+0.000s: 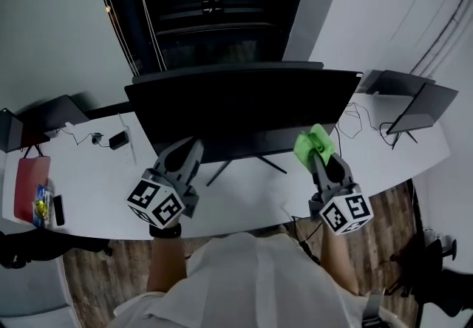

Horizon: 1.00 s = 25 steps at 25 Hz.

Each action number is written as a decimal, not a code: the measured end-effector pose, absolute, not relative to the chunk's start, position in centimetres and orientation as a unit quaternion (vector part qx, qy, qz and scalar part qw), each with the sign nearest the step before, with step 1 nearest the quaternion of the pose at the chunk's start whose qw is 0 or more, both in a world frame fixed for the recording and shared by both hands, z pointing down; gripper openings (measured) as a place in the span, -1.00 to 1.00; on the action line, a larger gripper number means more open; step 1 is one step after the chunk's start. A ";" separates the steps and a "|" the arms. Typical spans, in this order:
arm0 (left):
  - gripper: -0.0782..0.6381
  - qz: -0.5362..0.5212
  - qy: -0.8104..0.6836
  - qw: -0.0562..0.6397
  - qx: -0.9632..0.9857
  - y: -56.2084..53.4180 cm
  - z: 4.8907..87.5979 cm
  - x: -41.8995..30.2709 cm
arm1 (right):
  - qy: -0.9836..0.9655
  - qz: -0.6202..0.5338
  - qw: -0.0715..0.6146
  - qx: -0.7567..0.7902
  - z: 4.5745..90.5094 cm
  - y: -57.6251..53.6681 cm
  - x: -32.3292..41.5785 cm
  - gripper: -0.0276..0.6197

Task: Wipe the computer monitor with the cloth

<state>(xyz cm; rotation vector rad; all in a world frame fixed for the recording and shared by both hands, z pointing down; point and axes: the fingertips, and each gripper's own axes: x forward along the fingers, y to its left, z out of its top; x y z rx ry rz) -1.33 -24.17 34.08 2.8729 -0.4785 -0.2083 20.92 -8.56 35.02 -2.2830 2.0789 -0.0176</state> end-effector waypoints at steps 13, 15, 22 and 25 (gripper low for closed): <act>-0.73 -0.049 -0.153 0.116 0.980 -23.6 32.5 7.6 | 0.651 0.019 0.010 -0.759 30.1 -8.2 31.7 -0.69; -0.73 -0.052 -0.150 0.117 0.980 -23.4 32.3 8.7 | 0.646 0.034 0.002 -0.763 28.7 -8.3 33.5 -0.69; -0.73 -0.054 -0.142 0.124 0.981 -22.7 31.6 11.6 | 0.629 0.088 -0.028 -0.772 22.9 -9.6 38.8 -0.69; -0.73 -0.059 -0.146 0.122 0.980 -22.6 31.3 12.3 | 0.622 0.118 -0.041 -0.773 20.4 -10.7 40.4 -0.69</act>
